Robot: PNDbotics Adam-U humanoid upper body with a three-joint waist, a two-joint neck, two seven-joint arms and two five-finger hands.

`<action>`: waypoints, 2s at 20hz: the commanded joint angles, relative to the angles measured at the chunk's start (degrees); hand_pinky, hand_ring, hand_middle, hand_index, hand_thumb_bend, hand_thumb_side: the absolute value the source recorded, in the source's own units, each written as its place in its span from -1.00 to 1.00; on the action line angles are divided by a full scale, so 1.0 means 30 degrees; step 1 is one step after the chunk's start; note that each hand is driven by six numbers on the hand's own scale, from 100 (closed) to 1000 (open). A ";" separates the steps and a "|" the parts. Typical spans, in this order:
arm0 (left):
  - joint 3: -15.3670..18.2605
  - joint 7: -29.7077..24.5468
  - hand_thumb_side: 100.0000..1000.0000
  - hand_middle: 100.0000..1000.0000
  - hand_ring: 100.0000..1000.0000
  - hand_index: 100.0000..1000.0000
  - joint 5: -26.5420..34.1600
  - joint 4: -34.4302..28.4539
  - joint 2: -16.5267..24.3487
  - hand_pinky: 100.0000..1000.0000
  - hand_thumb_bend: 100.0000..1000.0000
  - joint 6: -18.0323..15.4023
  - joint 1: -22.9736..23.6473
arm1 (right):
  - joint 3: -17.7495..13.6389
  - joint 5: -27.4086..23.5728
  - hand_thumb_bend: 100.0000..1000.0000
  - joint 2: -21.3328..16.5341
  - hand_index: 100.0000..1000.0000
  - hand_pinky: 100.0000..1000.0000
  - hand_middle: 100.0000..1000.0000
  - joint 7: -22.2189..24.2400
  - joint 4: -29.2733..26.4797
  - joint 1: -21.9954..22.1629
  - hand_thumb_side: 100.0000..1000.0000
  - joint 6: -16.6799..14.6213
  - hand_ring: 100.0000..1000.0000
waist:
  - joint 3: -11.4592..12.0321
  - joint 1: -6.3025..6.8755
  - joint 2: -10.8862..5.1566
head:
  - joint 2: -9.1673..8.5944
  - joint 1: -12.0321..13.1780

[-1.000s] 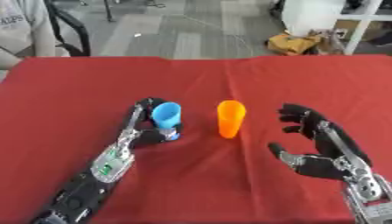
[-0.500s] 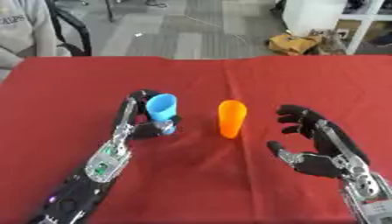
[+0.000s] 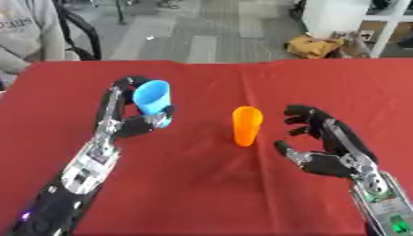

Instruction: Pour the contents of one cup into another cup.

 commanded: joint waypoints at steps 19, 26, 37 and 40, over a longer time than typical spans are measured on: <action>-0.0329 -0.1595 -1.00 -0.55 -0.63 0.24 0.1892 -0.4854 0.0531 -0.51 0.14 0.0889 0.2372 | -0.0291 0.3933 -0.32 0.0612 0.82 0.59 0.80 -0.1458 0.4752 -0.2175 -0.90 -0.2973 0.80 | 0.1518 0.0356 -0.0224 | -0.0106 -0.1088; -0.0462 -0.1809 -1.00 -0.55 -0.62 0.25 0.2051 -0.5031 0.0358 -0.50 0.16 0.0909 0.2502 | -0.0382 0.3917 -0.33 0.1018 0.82 0.58 0.78 -0.1261 0.5341 -0.2553 -0.97 -0.3039 0.80 | 0.1894 0.0454 -0.0183 | -0.0185 -0.1182; -0.0542 -0.2013 -1.00 -0.55 -0.62 0.25 0.2055 -0.4933 0.0161 -0.50 0.17 0.0943 0.2624 | -0.0624 0.3846 -0.35 0.1442 0.81 0.55 0.74 -0.1400 0.6064 -0.3027 -1.00 -0.2915 0.76 | 0.2220 0.0503 -0.0103 | -0.0301 -0.1305; -0.0535 -0.2020 -1.00 -0.55 -0.62 0.25 0.2056 -0.4910 0.0130 -0.50 0.17 0.0933 0.2626 | -0.0702 0.3835 -0.36 0.1482 0.81 0.54 0.74 -0.1514 0.6167 -0.3125 -1.00 -0.2868 0.76 | 0.2246 0.0507 -0.0097 | -0.0333 -0.1315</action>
